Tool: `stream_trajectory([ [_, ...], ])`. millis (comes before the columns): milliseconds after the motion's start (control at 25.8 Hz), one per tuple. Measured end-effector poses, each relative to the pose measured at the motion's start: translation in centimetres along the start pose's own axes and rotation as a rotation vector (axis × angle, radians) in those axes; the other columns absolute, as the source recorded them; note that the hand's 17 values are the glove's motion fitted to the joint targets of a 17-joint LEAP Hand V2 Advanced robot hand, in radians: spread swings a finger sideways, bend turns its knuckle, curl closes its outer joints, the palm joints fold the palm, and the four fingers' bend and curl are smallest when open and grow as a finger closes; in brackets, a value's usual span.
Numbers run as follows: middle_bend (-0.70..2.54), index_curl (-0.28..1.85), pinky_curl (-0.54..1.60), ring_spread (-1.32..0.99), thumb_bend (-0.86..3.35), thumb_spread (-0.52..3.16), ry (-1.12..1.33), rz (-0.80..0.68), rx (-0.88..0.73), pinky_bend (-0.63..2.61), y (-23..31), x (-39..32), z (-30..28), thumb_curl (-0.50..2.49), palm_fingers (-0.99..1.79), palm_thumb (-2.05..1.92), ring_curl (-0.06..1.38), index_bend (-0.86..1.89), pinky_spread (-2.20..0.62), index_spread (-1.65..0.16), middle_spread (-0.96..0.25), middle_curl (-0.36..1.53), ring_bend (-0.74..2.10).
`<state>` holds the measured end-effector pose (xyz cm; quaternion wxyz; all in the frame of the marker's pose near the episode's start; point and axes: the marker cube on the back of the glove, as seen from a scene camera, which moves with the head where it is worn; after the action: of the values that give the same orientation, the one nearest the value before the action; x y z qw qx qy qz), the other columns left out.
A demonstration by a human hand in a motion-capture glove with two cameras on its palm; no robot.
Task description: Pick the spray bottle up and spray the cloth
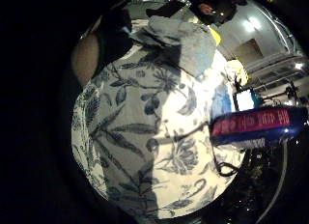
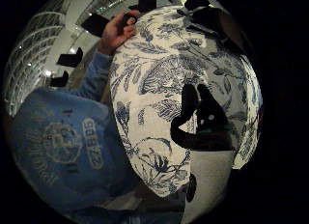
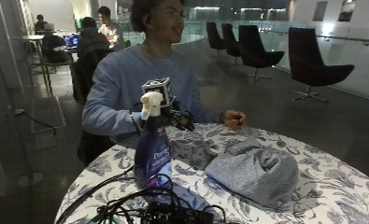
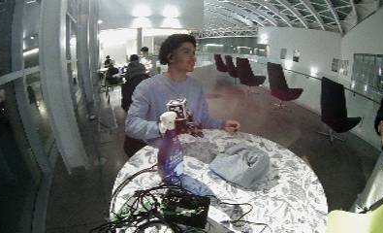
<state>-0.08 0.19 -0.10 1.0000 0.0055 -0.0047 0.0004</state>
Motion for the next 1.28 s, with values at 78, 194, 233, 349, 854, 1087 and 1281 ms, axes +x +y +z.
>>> stream_trajectory([
  [78,0.46,0.06,0.07,-0.03,0.38,0.45,-0.025,0.003,0.029,0.23,0.5,-0.2,-0.3,0.13,0.73,0.57,0.1,0.14,0.1,-0.24,-0.05,0.13,0.41],
  [194,0.45,0.12,0.13,-0.04,0.4,0.62,-0.117,0.025,0.129,0.24,2.4,-0.6,-1.2,0.17,0.74,0.62,0.18,0.13,0.12,-0.29,-0.06,0.17,0.46],
  [233,0.44,0.12,0.15,-0.04,0.4,0.66,-0.151,0.04,0.16,0.28,3.0,-0.4,-1.5,0.18,0.78,0.62,0.2,0.11,0.11,-0.3,-0.06,0.18,0.48],
  [349,0.42,0.13,0.19,-0.06,0.4,0.78,-0.245,0.109,0.22,0.34,4.5,2.6,-2.6,0.21,0.85,0.65,0.23,0.09,0.09,-0.33,-0.07,0.2,0.52],
  [854,0.33,0.16,0.3,-0.02,0.23,1.01,-0.524,0.714,0.497,0.44,8.1,14.0,-5.7,0.23,0.56,0.57,0.27,0.06,0.12,-0.39,-0.04,0.27,0.41],
  [1087,0.29,0.13,0.34,0.01,0.14,1.01,-0.513,0.774,0.57,0.55,6.9,18.3,-5.5,0.23,0.41,0.52,0.27,0.04,0.14,-0.4,-0.01,0.28,0.39],
  [1281,0.28,0.11,0.36,0.04,0.07,0.98,-0.537,0.859,0.639,0.6,4.4,21.1,-5.3,0.24,0.32,0.5,0.27,0.05,0.15,-0.4,0.01,0.29,0.38],
])
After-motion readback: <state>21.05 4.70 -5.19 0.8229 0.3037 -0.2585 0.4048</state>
